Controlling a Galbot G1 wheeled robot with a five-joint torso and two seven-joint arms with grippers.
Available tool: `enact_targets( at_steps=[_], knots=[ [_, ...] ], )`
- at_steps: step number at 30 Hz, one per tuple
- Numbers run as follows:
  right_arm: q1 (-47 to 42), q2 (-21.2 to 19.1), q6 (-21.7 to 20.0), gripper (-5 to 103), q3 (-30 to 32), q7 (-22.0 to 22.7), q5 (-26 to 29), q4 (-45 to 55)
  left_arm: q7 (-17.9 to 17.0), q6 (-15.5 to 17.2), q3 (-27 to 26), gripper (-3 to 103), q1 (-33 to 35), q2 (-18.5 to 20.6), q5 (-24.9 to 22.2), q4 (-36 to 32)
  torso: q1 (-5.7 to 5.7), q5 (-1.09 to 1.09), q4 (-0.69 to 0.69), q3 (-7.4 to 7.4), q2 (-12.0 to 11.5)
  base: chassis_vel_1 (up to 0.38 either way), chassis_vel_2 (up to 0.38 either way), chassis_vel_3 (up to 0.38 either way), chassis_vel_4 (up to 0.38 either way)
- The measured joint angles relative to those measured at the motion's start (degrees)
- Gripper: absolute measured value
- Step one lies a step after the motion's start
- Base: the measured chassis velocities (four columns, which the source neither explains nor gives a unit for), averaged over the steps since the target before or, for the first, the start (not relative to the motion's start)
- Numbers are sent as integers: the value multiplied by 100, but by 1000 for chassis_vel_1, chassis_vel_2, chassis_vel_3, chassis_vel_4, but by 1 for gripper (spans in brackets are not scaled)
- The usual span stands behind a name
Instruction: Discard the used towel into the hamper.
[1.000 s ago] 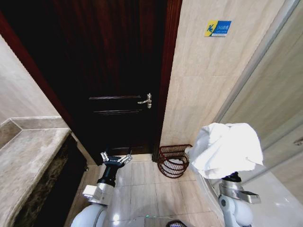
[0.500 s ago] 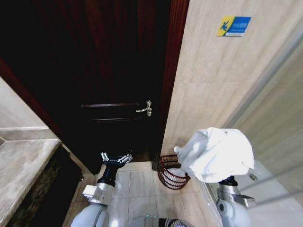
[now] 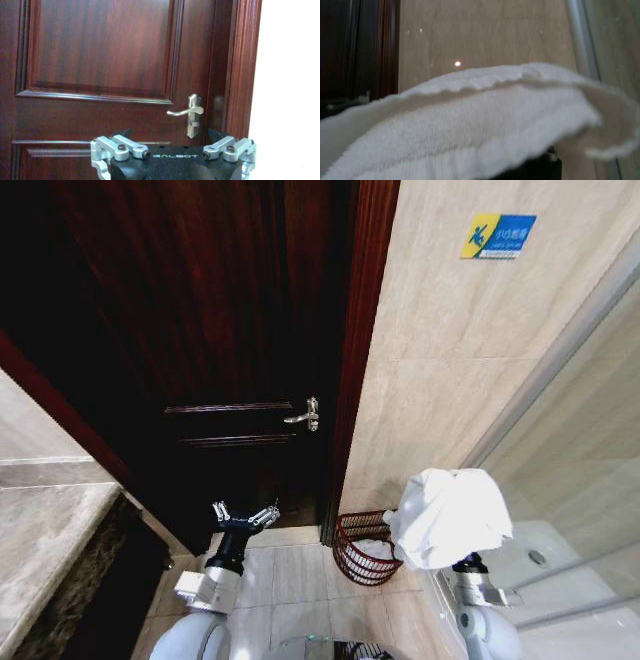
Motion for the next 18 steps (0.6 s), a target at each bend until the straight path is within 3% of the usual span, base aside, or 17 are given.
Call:
enact_targets(
  at_steps=[7,18],
  knots=[
    [352,-221,-370,11,-113,-201,0,-586,0,0,0,100,0,0,0,0,0,-2,-1,0,0,0,0,0,0],
    [1017,-220,-758,11,-372,-234,-326,-1270,0,0,0,100,0,0,0,0,0,-4,0,0,0,0,0,0,0]
  ],
)
